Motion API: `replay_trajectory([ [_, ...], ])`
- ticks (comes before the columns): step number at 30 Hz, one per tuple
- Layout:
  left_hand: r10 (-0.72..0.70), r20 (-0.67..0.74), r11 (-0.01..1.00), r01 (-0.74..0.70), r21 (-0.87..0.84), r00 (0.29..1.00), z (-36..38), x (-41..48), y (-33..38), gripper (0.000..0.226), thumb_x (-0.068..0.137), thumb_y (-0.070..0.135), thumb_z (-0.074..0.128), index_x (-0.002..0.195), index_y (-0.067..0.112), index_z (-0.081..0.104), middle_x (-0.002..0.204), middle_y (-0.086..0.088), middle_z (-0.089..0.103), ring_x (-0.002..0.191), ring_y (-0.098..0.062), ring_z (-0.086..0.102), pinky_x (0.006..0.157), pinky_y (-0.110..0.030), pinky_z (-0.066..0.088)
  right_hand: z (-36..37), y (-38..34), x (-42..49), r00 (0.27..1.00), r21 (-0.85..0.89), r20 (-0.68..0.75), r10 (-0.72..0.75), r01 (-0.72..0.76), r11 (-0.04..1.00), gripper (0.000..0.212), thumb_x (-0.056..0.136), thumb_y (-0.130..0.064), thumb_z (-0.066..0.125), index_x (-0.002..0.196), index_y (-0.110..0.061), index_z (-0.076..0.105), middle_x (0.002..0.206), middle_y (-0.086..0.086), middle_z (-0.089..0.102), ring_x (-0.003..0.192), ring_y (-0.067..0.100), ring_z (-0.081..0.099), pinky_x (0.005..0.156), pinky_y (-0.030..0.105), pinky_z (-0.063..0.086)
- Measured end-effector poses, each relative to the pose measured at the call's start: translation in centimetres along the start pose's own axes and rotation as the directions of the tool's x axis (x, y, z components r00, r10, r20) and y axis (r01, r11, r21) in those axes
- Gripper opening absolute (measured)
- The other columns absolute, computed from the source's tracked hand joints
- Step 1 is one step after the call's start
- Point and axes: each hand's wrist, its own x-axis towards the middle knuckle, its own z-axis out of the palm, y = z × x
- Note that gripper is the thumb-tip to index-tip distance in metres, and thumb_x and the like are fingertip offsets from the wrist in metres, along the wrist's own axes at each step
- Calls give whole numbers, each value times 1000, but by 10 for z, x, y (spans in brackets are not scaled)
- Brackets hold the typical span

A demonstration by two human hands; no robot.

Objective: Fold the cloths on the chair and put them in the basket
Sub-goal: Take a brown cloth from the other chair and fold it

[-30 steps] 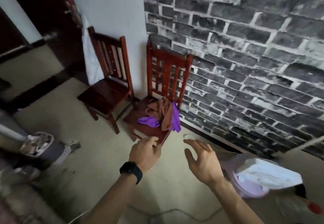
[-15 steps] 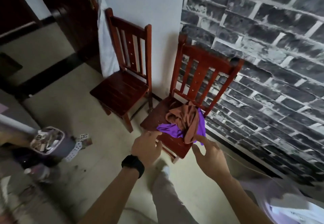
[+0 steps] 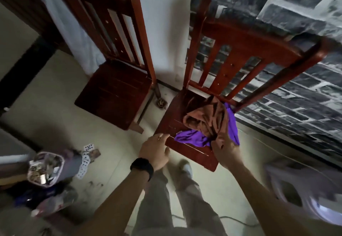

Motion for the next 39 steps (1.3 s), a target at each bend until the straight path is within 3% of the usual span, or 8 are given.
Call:
replay_trajectory([
  [6,100,180,972,-135,193,979,42,124,-42,68,94,43,45,154,27,19,162,-7,19,146,-31,20,117,-47,25,57,19,89,955,77,-38,294,-291,954,60,91,-29,65,142,-8,40,134,30,49,118,47,52,94,43,43],
  [12,208,341,892,-321,320,917,103,225,-78,76,94,48,45,156,29,5,165,-3,-7,150,-32,1,119,-54,12,107,48,166,880,269,-152,451,-402,875,87,76,-55,64,145,-14,32,138,25,47,122,43,51,96,44,43],
  [17,268,437,833,-434,343,859,136,251,-101,75,92,49,49,155,33,10,164,2,-13,151,-29,-1,117,-55,10,133,60,187,835,205,-272,478,-435,877,56,87,-41,53,137,-16,50,117,27,63,102,45,61,82,43,47],
  [23,223,537,822,-452,345,814,101,244,-99,67,96,40,46,155,27,18,165,-4,4,149,-26,12,118,-50,17,98,4,136,775,242,-534,339,-244,939,28,86,-25,63,112,-16,66,91,14,60,86,29,55,68,28,30],
  [27,264,422,905,-374,202,867,28,226,-70,66,92,43,50,152,27,26,159,-6,27,144,-25,29,115,-42,29,40,-61,72,715,295,-653,250,-63,953,29,83,-11,68,111,-19,70,84,1,54,70,5,43,68,18,33],
  [34,458,226,849,-347,-398,860,-139,147,9,81,79,47,76,146,19,41,143,0,49,133,-15,46,108,-24,33,-33,-157,-50,652,232,-751,101,118,965,32,79,-9,74,108,-23,72,79,-12,53,70,7,49,71,6,39],
  [37,563,241,718,-324,-616,790,-193,101,29,46,80,29,80,119,17,60,110,8,69,99,7,63,88,-17,46,-45,-186,-96,639,225,-767,54,190,956,31,80,-14,73,106,-30,71,81,-12,57,73,7,58,72,22,48],
  [39,601,164,681,-394,-617,782,-220,72,29,25,83,27,77,104,18,67,95,4,71,89,-3,67,83,-28,52,-49,-203,-124,617,227,-786,39,230,946,25,81,-19,73,101,-33,69,80,-11,59,71,6,61,70,27,50],
])
